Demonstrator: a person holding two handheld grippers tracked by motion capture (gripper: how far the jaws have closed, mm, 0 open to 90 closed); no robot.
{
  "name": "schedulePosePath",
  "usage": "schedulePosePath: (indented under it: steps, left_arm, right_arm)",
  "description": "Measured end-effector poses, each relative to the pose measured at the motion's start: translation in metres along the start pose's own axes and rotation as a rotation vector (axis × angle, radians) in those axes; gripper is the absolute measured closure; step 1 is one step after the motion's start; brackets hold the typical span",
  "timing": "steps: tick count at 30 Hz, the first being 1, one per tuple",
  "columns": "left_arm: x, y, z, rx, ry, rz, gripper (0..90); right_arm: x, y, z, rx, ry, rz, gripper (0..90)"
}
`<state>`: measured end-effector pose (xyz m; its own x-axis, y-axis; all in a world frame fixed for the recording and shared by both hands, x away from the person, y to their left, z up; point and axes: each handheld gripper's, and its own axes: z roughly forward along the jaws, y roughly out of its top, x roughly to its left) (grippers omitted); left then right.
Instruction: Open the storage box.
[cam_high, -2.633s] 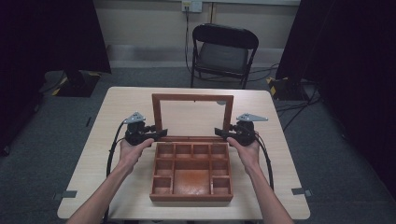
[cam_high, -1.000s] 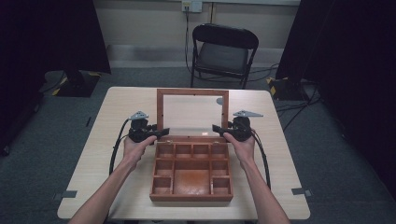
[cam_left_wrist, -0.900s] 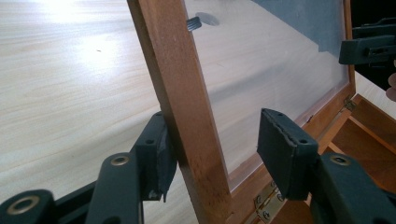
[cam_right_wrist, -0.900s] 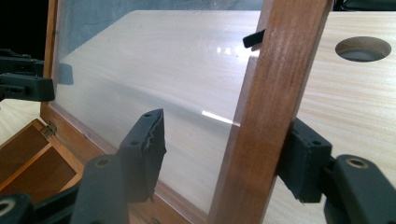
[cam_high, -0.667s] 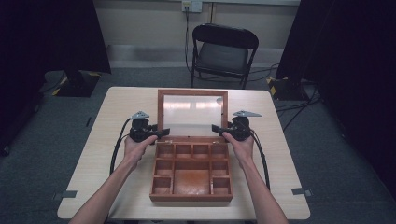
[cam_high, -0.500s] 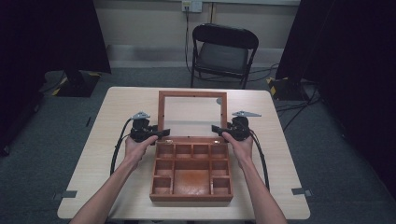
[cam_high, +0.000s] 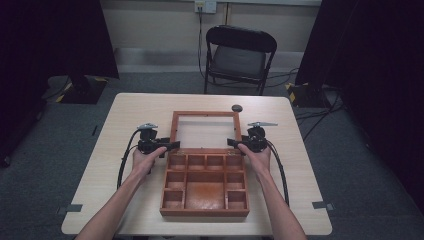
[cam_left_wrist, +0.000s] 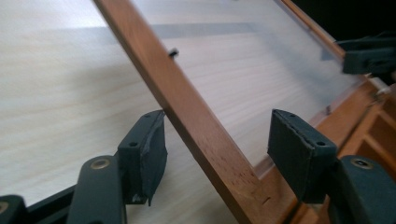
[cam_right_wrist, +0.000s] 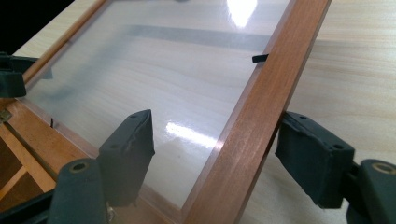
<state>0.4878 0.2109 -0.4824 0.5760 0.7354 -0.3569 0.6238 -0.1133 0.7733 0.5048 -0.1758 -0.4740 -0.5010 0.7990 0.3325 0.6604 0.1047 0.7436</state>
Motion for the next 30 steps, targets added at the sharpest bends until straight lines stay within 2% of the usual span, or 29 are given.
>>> schedulePosePath:
  steps: [3, 6, 7, 9, 14, 18, 21, 22, 24, 30]
  left_arm:
    - [-0.001, 0.000, 0.001, 0.023, -0.005, -0.008, 35.0]
    - [0.000, -0.002, 0.002, 0.022, -0.010, -0.021, 34.3]
    - [0.000, -0.002, 0.001, 0.021, -0.010, -0.022, 33.8]
    - [-0.001, -0.002, 0.000, 0.018, -0.001, -0.013, 33.6]
    - [0.002, -0.002, -0.008, 0.025, 0.014, 0.001, 32.5]
    - [0.003, -0.003, -0.021, 0.015, 0.045, 0.020, 30.5]
    - [0.003, -0.005, -0.031, 0.029, 0.072, 0.045, 28.2]
    - [0.003, -0.006, -0.036, 0.013, 0.094, 0.050, 27.7]
    - [0.002, -0.008, -0.044, 0.004, 0.108, 0.053, 26.6]
    - [0.001, -0.019, -0.064, 0.034, 0.108, 0.062, 23.6]
  right_arm:
    - [-0.004, -0.003, 0.003, 0.019, 0.022, 0.047, 26.0]
    - [-0.008, -0.005, 0.005, 0.033, 0.036, 0.092, 25.4]
    - [-0.009, -0.006, 0.005, 0.025, 0.031, 0.082, 25.0]
    - [-0.007, -0.005, 0.002, 0.021, -0.017, 0.044, 25.2]
    - [-0.005, -0.002, -0.009, -0.005, 0.007, 0.028, 24.9]
    - [-0.003, -0.005, -0.017, -0.019, 0.002, 0.014, 24.9]
    - [-0.003, -0.009, -0.027, -0.027, -0.001, 0.015, 23.5]
    - [-0.003, -0.009, -0.030, -0.031, -0.002, 0.015, 23.5]
    - [-0.003, -0.010, -0.039, -0.047, -0.007, 0.007, 23.2]
    - [0.001, -0.016, -0.067, -0.047, -0.019, -0.035, 20.5]
